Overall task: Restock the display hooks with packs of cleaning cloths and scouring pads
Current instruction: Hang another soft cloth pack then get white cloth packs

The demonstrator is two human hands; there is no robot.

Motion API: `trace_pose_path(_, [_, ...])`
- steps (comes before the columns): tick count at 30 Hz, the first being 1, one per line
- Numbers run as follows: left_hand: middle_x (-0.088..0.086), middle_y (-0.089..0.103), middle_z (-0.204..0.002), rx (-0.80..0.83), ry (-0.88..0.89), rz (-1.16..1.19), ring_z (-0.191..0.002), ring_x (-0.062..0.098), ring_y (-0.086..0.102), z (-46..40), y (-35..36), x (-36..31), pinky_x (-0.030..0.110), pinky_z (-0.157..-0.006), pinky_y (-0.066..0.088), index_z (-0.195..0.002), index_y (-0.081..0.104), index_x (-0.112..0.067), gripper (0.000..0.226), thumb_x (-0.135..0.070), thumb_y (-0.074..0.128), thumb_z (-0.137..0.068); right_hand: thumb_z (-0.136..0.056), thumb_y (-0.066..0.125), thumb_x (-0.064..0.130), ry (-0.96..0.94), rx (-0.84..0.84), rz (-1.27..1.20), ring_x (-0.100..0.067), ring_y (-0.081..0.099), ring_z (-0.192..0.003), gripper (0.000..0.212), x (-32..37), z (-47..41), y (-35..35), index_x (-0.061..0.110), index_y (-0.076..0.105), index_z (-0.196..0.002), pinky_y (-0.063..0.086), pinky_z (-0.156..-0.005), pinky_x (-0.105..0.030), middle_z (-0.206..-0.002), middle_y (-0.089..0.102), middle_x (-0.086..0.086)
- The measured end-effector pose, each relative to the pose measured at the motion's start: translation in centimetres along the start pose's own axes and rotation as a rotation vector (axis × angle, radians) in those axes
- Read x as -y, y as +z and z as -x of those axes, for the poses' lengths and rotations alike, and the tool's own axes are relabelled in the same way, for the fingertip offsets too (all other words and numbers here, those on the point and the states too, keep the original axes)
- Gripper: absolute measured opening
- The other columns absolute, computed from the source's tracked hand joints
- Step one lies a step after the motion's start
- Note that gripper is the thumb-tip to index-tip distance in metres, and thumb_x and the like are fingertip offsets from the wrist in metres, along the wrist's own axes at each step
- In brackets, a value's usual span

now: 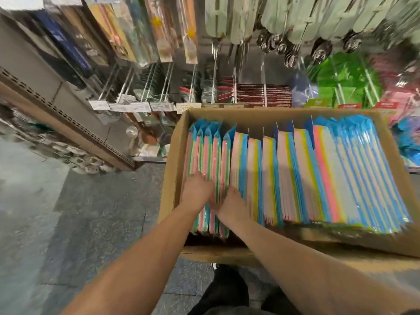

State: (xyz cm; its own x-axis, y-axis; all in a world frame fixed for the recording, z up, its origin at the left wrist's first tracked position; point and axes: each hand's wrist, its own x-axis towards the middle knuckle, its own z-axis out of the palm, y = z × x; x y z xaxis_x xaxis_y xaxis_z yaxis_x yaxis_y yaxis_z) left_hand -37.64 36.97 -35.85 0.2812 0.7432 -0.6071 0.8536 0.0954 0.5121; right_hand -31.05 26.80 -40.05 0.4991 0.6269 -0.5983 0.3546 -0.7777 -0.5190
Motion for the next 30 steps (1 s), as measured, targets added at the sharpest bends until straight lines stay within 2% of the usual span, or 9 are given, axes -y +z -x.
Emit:
trace_pose_path(5, [0.014, 0.043, -0.135, 0.008, 0.048, -0.146, -0.123, 0.029, 0.045, -0.2, 0.7, 0.9, 0.039, -0.105, 0.038, -0.128, 0.057, -0.006, 0.035, -0.015, 0.044, -0.097, -0.079, 0.066, 0.061, 0.002, -0.115, 0.045, -0.022, 0.05, -0.13, 0.094, 0.4, 0.7, 1.4, 0.023, 0.02, -0.151, 0.052, -0.099, -0.044, -0.148, 0.041, 0.0])
trace_pose_path(8, [0.012, 0.038, -0.141, 0.038, 0.029, -0.197, -0.113, 0.024, 0.048, 0.2, 1.0, 1.0, 0.03, -0.092, 0.038, -0.134, 0.056, -0.006, 0.037, -0.012, 0.039, -0.101, -0.085, 0.063, 0.057, 0.056, -0.09, 0.153, -0.026, 0.027, -0.147, 0.103, 0.6, 0.9, 1.9, 0.017, 0.001, -0.157, 0.036, -0.113, -0.047, -0.163, 0.015, -0.006])
trace_pose_path(10, [0.011, 0.038, -0.144, 0.068, -0.002, -0.222, -0.102, 0.02, 0.047, 0.3, 1.1, 1.0, 0.03, -0.084, 0.037, -0.134, 0.056, -0.007, 0.038, -0.011, 0.037, -0.102, -0.087, 0.062, 0.056, 0.047, -0.111, 0.184, -0.027, 0.023, -0.149, 0.105, 0.2, 1.1, 2.2, 0.016, -0.003, -0.158, 0.031, -0.115, -0.047, -0.165, 0.011, -0.007])
trace_pose_path(12, [0.01, 0.037, -0.147, 0.079, -0.013, -0.224, -0.107, 0.022, 0.05, 0.4, 1.1, 0.9, 0.03, -0.083, 0.038, -0.139, 0.053, -0.008, 0.04, -0.014, 0.039, -0.102, -0.088, 0.06, 0.056, 0.021, -0.129, 0.188, -0.027, 0.025, -0.148, 0.103, -0.2, 1.2, 2.5, 0.017, -0.005, -0.158, 0.033, -0.114, -0.044, -0.165, 0.012, -0.008])
trace_pose_path(16, [0.01, 0.037, -0.151, 0.079, -0.047, -0.19, -0.123, 0.028, 0.052, 1.0, 1.5, 0.2, 0.031, -0.083, 0.042, -0.149, 0.044, -0.01, 0.049, -0.02, 0.042, -0.101, -0.092, 0.06, 0.046, 0.002, -0.14, 0.115, -0.024, 0.036, -0.143, 0.091, -0.6, 1.0, 2.5, 0.019, 0.004, -0.158, 0.04, -0.111, -0.043, -0.163, 0.022, -0.004])
trace_pose_path(20, [0.015, 0.054, -0.132, 0.057, -0.087, -0.087, -0.102, 0.026, 0.059, 1.1, 2.1, -0.9, 0.029, -0.062, 0.042, -0.139, 0.048, -0.004, 0.044, -0.02, 0.046, -0.097, -0.09, 0.063, 0.04, -0.01, -0.195, 0.003, -0.018, 0.055, -0.124, 0.074, -0.7, 0.7, 2.0, 0.027, 0.023, -0.152, 0.052, -0.098, -0.038, -0.146, 0.047, 0.005])
trace_pose_path(24, [0.02, 0.054, -0.138, 0.068, -0.167, 0.052, -0.11, 0.033, 0.064, 1.1, 2.7, -2.1, 0.038, -0.077, 0.054, -0.142, 0.043, 0.002, 0.056, -0.023, 0.053, -0.093, -0.088, 0.063, 0.046, 0.018, -0.222, -0.023, -0.015, 0.057, -0.121, 0.073, -1.2, 0.3, 1.9, 0.028, 0.027, -0.149, 0.054, -0.094, -0.036, -0.138, 0.054, 0.007])
trace_pose_path(27, [0.011, 0.059, -0.119, 0.069, -0.219, 0.287, -0.092, 0.021, 0.057, 1.5, 3.1, -2.3, 0.031, -0.067, 0.048, -0.15, 0.027, 0.001, 0.067, -0.018, 0.059, -0.094, -0.09, 0.061, 0.048, 0.017, -0.209, 0.01, -0.015, 0.056, -0.123, 0.072, -1.1, 0.4, 1.5, 0.025, 0.029, -0.15, 0.05, -0.096, -0.034, -0.136, 0.055, 0.007])
trace_pose_path(30, [0.012, 0.058, -0.123, 0.085, -0.262, 0.421, -0.104, 0.027, 0.06, 1.6, 2.9, -2.9, 0.039, -0.084, 0.053, -0.152, 0.022, 0.001, 0.096, -0.036, 0.076, -0.082, -0.093, 0.058, 0.045, 0.013, -0.141, 0.102, -0.013, 0.06, -0.111, 0.056, -0.6, 0.5, 1.0, 0.022, 0.039, -0.14, 0.045, -0.089, -0.027, -0.12, 0.06, 0.005])
